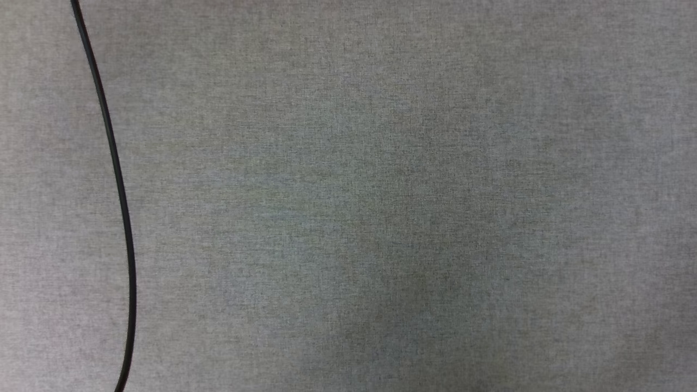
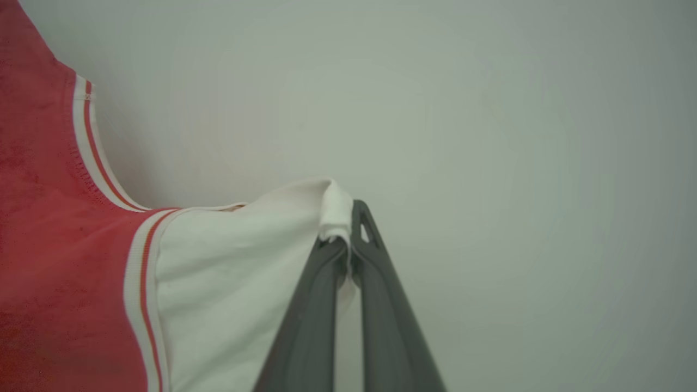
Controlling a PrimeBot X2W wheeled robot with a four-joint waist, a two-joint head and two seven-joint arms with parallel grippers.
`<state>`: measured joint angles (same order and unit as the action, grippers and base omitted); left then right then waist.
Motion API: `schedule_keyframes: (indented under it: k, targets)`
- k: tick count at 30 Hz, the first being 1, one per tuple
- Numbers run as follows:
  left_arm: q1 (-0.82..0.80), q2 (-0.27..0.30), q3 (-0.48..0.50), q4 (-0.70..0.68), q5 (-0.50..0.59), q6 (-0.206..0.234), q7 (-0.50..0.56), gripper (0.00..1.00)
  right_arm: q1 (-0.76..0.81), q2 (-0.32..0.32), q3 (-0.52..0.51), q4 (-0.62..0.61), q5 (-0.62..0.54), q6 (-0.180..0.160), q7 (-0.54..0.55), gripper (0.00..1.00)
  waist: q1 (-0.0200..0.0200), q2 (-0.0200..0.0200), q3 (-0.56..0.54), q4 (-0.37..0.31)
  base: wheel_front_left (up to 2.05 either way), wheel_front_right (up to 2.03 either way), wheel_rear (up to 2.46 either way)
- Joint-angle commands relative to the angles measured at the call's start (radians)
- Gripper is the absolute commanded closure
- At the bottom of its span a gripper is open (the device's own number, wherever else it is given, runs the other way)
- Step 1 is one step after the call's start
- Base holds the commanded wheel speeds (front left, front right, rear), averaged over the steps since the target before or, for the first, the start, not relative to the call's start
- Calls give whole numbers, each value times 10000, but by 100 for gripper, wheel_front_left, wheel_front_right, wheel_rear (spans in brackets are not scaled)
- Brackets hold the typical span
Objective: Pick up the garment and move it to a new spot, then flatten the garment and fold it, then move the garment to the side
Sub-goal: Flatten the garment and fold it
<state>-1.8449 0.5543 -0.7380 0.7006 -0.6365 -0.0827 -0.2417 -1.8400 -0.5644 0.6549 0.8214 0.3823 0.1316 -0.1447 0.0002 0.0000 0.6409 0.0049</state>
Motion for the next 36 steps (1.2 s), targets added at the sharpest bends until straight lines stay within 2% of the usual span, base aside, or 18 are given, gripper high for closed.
schedule_keyframes:
  k: [1,6,12,21,26,36]
  targets:
    - [242,-2,32,2,-13,-42,-95,100,283,18,133,79,106,-18,-149,100,-2,0,3,24,0,0,0]
    - [1749,113,320,-291,-219,-64,-233,100,1588,-87,771,2,753,-18,-754,100,-2,0,-390,67,0,0,0]
    - [4706,443,1171,-2039,-257,234,-242,100,3637,-351,1319,-697,1693,-18,-1073,100,-2,0,-1204,97,0,0,0]
    - [10076,766,2339,-4621,-552,1290,-234,100,7362,-750,1310,-2189,2468,-16,-1186,100,-2,0,-2638,83,0,0,0]
    - [12883,530,2831,-5234,-785,1602,-234,100,9408,-632,1124,-2631,2521,-18,-1198,100,-2,0,-3560,53,0,0,0]
    - [16884,-109,3587,-4955,-936,1527,-235,100,13337,-736,157,-3309,2620,-18,-1015,100,-2,0,-5171,49,0,0,0]
